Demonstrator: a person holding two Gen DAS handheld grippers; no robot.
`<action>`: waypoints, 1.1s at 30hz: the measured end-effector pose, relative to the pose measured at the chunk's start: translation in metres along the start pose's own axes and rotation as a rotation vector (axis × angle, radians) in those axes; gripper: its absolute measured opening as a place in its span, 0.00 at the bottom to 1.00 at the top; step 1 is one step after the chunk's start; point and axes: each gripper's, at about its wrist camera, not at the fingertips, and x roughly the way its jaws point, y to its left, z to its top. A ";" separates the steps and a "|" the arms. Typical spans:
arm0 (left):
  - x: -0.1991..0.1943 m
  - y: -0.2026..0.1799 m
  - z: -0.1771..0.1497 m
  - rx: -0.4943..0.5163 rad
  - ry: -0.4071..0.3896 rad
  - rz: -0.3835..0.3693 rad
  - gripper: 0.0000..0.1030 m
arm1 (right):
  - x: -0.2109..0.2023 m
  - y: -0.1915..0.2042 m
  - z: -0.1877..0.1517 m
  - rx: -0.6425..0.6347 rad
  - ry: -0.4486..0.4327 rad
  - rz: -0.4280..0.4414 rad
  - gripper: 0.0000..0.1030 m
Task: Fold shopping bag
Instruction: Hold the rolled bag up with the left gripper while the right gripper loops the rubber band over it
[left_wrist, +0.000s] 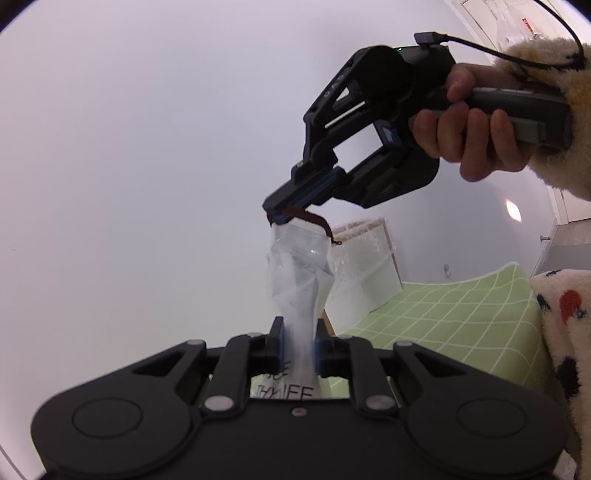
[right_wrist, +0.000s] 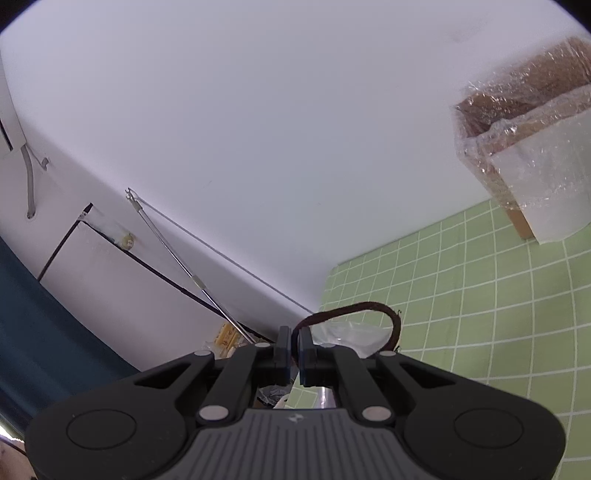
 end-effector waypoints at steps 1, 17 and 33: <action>0.000 -0.001 -0.001 0.007 -0.006 0.000 0.15 | 0.000 0.001 0.000 -0.006 -0.001 0.000 0.04; -0.013 -0.004 -0.004 -0.011 -0.042 0.008 0.15 | 0.004 0.024 -0.002 -0.106 0.028 -0.040 0.08; -0.020 0.010 -0.004 -0.029 -0.054 0.031 0.15 | -0.015 0.045 -0.005 -0.171 -0.034 -0.004 0.40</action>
